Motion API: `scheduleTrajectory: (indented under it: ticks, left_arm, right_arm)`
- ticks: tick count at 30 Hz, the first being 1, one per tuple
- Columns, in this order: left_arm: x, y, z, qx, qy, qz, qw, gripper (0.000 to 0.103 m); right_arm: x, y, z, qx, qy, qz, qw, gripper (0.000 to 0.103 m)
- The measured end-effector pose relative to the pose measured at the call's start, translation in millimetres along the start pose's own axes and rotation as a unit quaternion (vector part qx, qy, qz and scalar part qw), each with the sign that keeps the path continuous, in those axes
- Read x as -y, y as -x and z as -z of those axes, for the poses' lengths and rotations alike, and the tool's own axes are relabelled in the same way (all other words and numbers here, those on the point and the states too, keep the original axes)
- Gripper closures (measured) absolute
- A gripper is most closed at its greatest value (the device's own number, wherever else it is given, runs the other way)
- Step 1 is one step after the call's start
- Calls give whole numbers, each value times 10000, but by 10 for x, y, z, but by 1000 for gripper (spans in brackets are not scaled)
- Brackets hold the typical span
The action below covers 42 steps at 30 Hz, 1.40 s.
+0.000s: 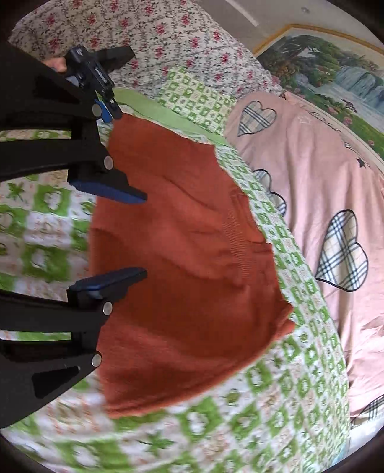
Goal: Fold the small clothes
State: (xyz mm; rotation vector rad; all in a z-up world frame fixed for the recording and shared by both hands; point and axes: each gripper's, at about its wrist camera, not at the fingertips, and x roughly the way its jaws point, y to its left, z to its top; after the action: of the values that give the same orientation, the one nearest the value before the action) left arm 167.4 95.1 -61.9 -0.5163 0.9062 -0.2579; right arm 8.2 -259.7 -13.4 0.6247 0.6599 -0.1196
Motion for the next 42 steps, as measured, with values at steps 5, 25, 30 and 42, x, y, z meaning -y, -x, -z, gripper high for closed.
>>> scheduleTrajectory:
  ticks: [5, 25, 30, 42]
  left_arm:
    - [-41, -83, -68, 73, 202, 166, 9996, 36]
    - [739, -34, -580, 963, -339, 401, 9940, 97]
    - [1605, -188, -279, 683, -1437, 716, 9847, 97]
    - [2103, -906, 397, 39, -2320, 396, 9719, 97]
  right_arm:
    - [-59, 28, 70, -56, 42, -47, 10000, 55]
    - [139, 108, -45, 143, -298, -33, 9994, 54]
    - [234, 182, -230, 221, -379, -122, 9990, 54]
    - [206, -621, -918, -866, -338, -1013, 9905, 47]
